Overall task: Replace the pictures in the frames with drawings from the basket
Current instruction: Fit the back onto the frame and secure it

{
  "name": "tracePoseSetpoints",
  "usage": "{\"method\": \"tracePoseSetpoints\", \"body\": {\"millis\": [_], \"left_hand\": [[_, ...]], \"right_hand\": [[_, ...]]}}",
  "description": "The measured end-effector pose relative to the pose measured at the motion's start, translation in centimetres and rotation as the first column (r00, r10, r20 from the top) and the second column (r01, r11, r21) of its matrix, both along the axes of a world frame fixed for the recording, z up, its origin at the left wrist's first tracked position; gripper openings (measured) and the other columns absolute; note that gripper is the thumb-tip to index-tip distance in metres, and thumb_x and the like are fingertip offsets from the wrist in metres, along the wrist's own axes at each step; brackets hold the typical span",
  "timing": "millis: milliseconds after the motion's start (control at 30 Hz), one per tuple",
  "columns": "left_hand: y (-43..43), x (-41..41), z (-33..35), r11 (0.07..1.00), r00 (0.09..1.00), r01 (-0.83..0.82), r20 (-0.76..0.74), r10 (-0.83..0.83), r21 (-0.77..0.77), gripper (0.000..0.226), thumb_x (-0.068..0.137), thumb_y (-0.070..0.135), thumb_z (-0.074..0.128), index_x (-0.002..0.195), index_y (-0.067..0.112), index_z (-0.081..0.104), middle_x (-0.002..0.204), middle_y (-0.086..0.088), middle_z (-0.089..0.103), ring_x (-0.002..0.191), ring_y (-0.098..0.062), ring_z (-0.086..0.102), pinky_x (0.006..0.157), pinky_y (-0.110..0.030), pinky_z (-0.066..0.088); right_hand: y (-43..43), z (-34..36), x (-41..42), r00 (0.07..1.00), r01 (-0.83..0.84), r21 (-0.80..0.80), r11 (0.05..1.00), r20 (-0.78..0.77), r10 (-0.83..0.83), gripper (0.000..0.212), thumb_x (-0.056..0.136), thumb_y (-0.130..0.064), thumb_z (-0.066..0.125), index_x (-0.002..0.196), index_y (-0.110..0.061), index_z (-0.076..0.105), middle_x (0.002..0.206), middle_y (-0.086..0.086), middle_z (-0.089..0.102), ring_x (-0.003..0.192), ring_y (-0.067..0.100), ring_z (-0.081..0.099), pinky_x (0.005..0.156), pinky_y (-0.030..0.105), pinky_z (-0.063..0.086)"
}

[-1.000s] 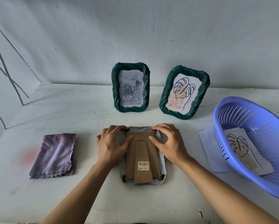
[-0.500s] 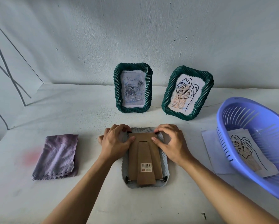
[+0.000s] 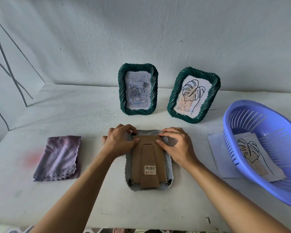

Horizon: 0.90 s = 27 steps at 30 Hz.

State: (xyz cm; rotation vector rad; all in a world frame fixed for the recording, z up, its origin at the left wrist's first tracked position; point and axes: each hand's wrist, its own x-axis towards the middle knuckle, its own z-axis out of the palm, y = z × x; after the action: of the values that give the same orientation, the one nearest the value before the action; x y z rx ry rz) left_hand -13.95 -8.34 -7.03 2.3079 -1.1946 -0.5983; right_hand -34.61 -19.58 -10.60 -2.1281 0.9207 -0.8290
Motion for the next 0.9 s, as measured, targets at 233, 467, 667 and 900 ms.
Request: {"method": "tracePoseSetpoints", "body": {"millis": [233,467,667,900], "left_hand": [[-0.2,1.5,0.4,0.995,0.999,0.049,0.025,-0.047,-0.083,0.010,0.083,0.037,0.068,0.089,0.045,0.071,0.085,0.023,0.064,0.078,-0.008,0.054,0.096,-0.047,0.046],[0.1,0.1,-0.6,0.977,0.994,-0.031,0.098,0.053,-0.212,0.001,0.085,0.040,0.068,0.084,0.040,0.068,0.078,0.019,0.063,0.091,-0.013,0.057,0.081,-0.037,0.031],[0.9,-0.4,-2.0,0.967,0.983,-0.007,0.178,0.054,-0.255,0.012,0.088,0.051,0.065,0.096,0.042,0.066,0.089,0.021,0.059,0.100,-0.011,0.050,0.083,-0.036,0.025],[1.4,-0.1,-1.8,0.976,0.992,0.006,0.122,0.021,-0.218,0.027,0.080,0.059,0.072,0.103,0.047,0.065,0.098,0.023,0.058,0.105,-0.007,0.044,0.086,-0.036,0.024]], "right_hand": [[0.1,0.1,0.1,1.000,-0.001,0.022,1.000,-0.013,0.001,0.025,0.075,-0.028,0.086,0.098,-0.021,0.079,0.106,-0.009,0.071,0.105,0.005,0.061,0.095,0.021,0.047],[0.1,0.2,0.1,1.000,0.008,-0.002,1.000,-0.004,-0.008,0.025,0.074,-0.030,0.086,0.098,-0.023,0.080,0.103,-0.012,0.071,0.104,0.001,0.060,0.094,0.015,0.044],[0.1,0.1,0.1,1.000,0.006,-0.011,1.000,0.010,-0.006,0.025,0.074,-0.029,0.086,0.097,-0.020,0.080,0.103,-0.011,0.071,0.104,0.002,0.061,0.095,0.018,0.046],[0.0,0.1,0.1,1.000,0.004,-0.025,1.000,0.015,-0.004,0.025,0.074,-0.028,0.087,0.096,-0.019,0.079,0.102,-0.010,0.072,0.104,0.003,0.061,0.096,0.022,0.048]]}}
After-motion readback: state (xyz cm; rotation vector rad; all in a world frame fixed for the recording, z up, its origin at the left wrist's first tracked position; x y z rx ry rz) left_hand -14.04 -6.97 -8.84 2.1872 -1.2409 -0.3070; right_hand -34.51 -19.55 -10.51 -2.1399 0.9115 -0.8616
